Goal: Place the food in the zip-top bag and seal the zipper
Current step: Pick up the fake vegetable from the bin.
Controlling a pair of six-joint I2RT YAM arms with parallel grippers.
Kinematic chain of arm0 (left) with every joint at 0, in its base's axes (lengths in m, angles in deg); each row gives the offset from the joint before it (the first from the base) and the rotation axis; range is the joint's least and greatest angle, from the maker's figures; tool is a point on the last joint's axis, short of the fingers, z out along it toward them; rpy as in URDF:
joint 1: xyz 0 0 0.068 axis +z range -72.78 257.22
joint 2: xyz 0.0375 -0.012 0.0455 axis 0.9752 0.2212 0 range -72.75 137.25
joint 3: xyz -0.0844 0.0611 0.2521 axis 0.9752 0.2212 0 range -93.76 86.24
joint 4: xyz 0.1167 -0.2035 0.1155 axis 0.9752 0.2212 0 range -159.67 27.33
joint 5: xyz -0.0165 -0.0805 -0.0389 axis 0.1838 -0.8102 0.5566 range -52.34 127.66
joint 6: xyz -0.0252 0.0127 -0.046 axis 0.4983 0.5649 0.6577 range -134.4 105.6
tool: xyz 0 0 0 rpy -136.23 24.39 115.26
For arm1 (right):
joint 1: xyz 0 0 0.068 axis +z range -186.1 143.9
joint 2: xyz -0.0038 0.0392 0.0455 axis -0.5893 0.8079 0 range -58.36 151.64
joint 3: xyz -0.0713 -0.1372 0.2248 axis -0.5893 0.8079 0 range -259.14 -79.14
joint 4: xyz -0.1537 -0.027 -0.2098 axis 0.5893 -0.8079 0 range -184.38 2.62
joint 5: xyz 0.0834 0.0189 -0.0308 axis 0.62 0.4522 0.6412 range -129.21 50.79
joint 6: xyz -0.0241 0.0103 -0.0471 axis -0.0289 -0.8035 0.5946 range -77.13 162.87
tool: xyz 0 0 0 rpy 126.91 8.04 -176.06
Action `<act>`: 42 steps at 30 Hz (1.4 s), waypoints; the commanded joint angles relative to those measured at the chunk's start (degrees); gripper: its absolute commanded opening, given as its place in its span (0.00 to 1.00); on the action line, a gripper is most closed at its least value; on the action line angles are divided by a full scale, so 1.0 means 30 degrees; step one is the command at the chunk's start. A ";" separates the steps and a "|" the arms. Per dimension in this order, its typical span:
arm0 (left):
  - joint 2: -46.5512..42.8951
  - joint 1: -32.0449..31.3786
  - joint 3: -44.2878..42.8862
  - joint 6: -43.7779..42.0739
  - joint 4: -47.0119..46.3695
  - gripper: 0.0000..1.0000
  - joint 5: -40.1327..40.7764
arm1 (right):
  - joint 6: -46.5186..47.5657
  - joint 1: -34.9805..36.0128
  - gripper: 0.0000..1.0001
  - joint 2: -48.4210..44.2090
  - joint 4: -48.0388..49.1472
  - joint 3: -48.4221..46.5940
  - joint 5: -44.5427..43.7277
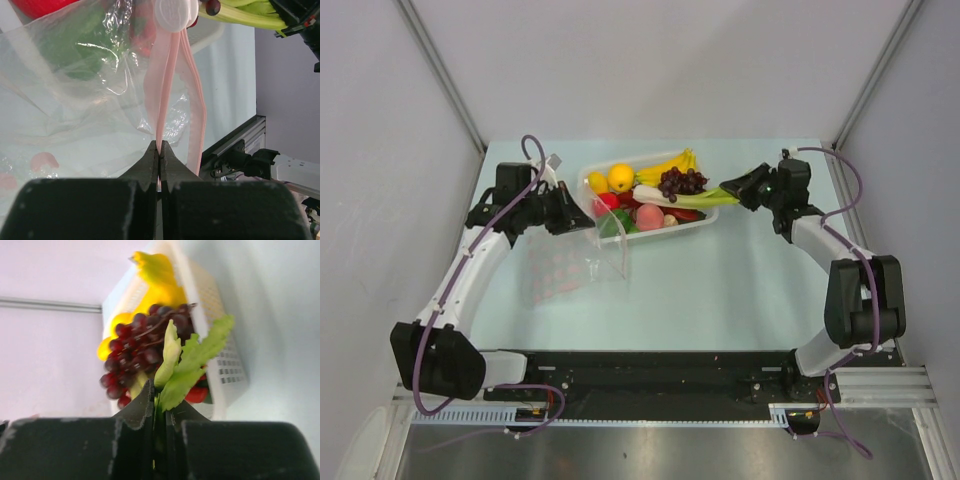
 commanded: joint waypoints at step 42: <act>-0.0943 0.1476 -0.0064 0.1214 -0.0832 0.00 -0.0883 | 0.0717 0.2358 0.00 -0.3421 0.3335 -0.7152 0.5314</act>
